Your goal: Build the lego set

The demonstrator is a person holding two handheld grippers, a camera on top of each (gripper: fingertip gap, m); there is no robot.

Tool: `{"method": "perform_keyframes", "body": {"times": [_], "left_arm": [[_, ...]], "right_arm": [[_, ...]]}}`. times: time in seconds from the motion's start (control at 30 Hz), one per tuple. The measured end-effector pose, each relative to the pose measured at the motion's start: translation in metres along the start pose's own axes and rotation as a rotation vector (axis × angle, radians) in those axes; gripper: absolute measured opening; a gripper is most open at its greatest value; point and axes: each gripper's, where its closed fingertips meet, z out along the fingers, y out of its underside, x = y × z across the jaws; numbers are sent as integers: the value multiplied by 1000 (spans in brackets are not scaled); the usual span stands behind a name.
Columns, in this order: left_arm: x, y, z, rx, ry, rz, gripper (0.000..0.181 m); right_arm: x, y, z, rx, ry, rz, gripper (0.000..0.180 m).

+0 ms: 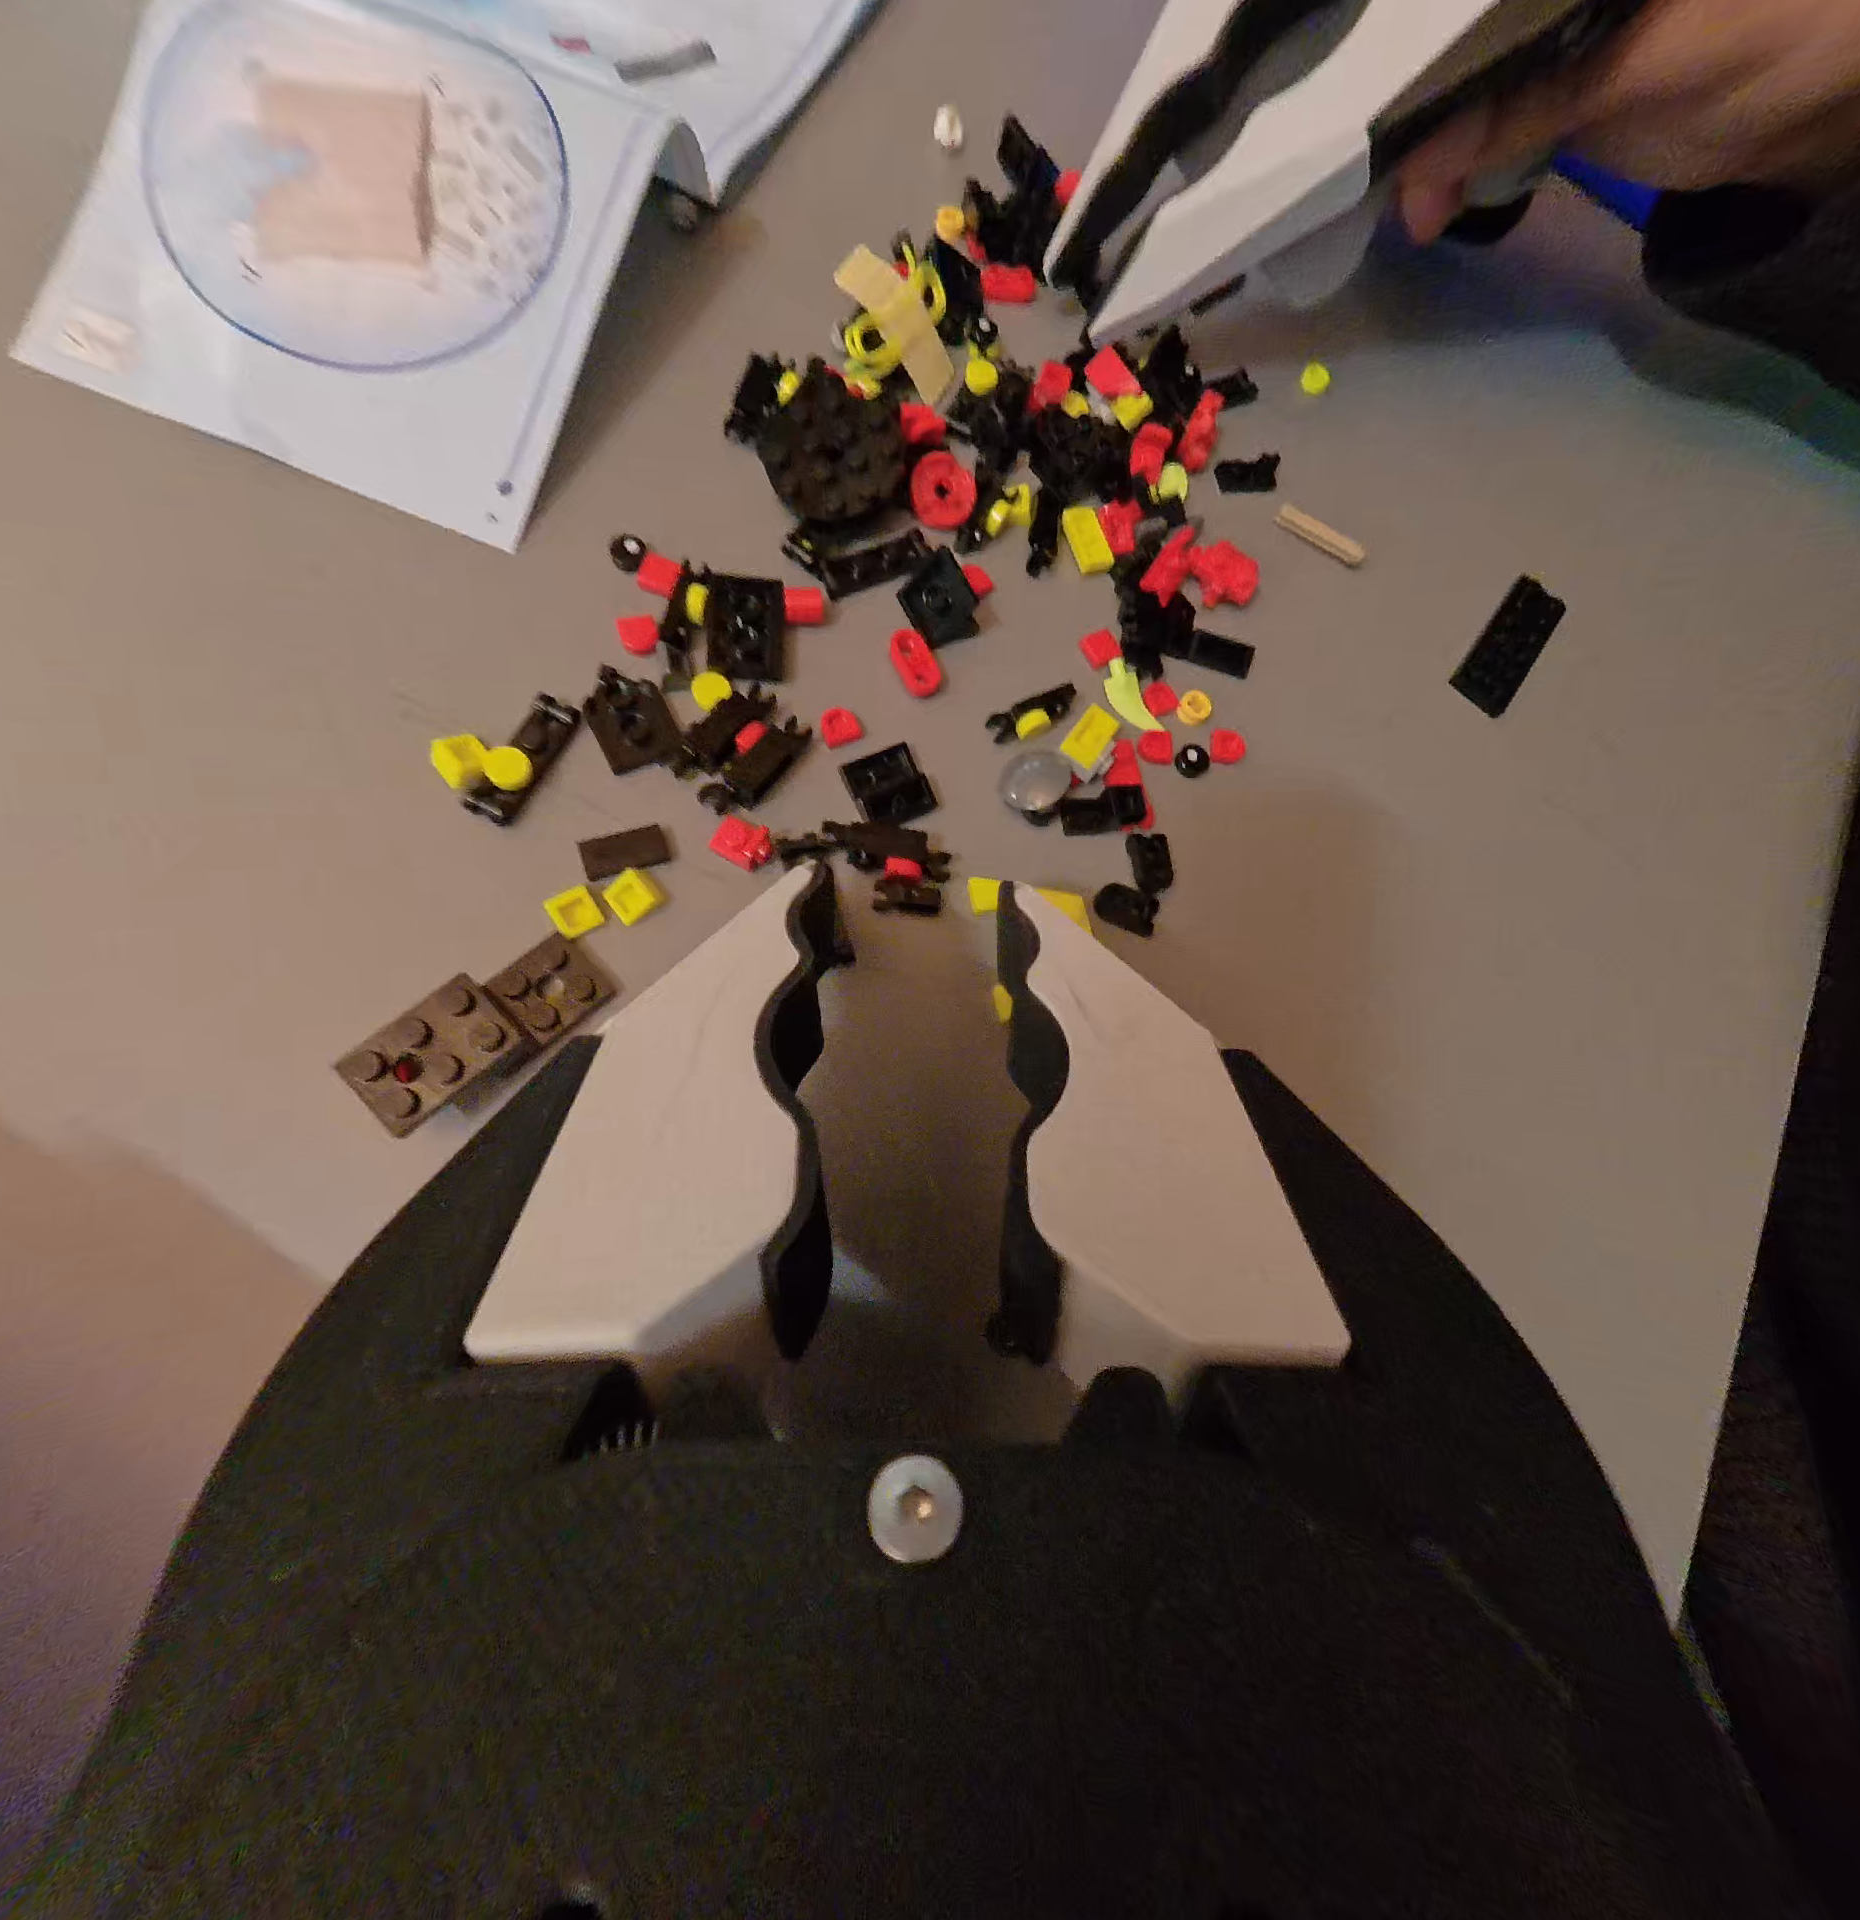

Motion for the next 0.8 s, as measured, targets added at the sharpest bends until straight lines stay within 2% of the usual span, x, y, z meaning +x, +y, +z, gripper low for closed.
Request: {"method": "perform_keyframes", "body": {"times": [0.2, 0.3, 0.43, 0.5, 0.57, 0.8], "left_arm": [[-14, -16, -8, 91, -82, 0, 22], [-24, -5, -3, 27, -149, 14, 24], [-23, 8, 6, -57, -158, 27, 30], [-23, 9, 7, -64, -168, 37, 26], [-23, 9, 6, -61, -165, 41, 14], [-26, 2, 1, -24, -179, 44, 16]], "right_arm": [[-1, 0, 0, -1, -2, -1, 15], [-1, 0, 1, -2, -4, -2, 15], [-2, 0, 1, -2, -5, -2, 15], [-2, 0, 1, -2, -5, -2, 15], [-2, 0, 1, -3, -6, -1, 15], [-2, 0, 0, 0, -5, -1, 15]]}}
